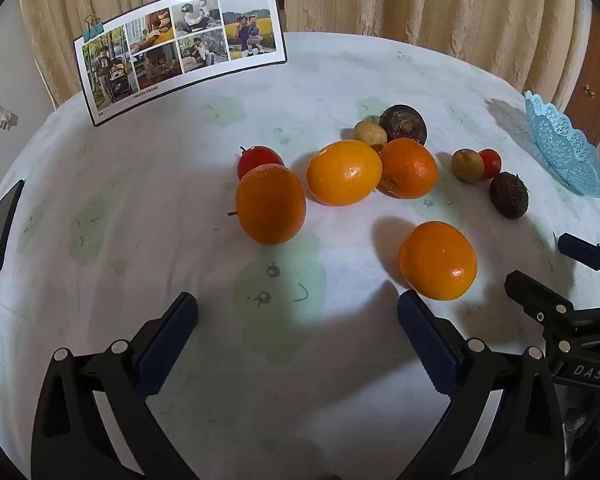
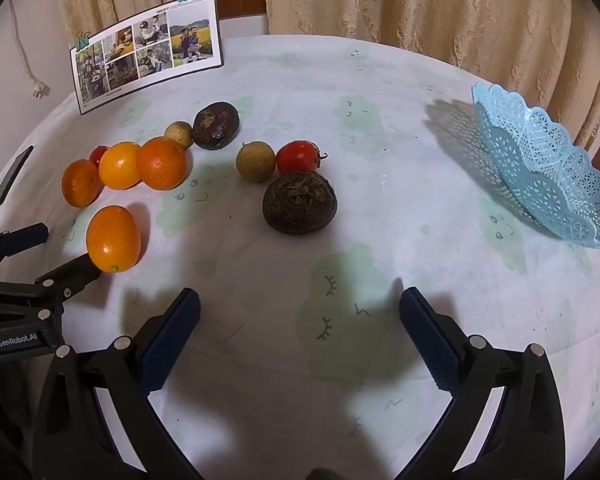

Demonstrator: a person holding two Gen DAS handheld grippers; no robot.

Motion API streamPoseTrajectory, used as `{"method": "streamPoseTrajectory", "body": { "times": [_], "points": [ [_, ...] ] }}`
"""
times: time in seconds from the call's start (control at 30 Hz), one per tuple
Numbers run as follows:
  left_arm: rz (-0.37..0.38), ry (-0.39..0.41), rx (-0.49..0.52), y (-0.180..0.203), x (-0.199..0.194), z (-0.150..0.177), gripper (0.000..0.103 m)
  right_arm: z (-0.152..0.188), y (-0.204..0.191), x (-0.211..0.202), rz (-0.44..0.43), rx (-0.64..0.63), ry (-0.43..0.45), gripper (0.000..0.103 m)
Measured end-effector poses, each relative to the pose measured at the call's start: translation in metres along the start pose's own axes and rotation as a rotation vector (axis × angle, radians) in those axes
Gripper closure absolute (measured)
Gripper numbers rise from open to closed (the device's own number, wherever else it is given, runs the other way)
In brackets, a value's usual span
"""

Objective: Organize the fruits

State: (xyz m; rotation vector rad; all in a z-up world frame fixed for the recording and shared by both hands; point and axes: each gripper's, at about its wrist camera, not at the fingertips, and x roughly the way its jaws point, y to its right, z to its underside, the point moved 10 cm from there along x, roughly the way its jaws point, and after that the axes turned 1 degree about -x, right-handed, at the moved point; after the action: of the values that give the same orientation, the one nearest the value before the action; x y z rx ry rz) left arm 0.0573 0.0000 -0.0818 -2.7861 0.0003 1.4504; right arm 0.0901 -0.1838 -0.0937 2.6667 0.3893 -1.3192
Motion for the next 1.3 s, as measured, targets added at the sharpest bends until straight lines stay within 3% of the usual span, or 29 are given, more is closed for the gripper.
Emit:
{"method": "streamPoseTrajectory", "body": {
  "times": [1.3],
  "points": [
    [-0.002, -0.002, 0.000, -0.0001, 0.0001, 0.0003, 0.005, -0.0012, 0.0008, 0.0029, 0.000, -0.009, -0.030, 0.002]
  ]
}}
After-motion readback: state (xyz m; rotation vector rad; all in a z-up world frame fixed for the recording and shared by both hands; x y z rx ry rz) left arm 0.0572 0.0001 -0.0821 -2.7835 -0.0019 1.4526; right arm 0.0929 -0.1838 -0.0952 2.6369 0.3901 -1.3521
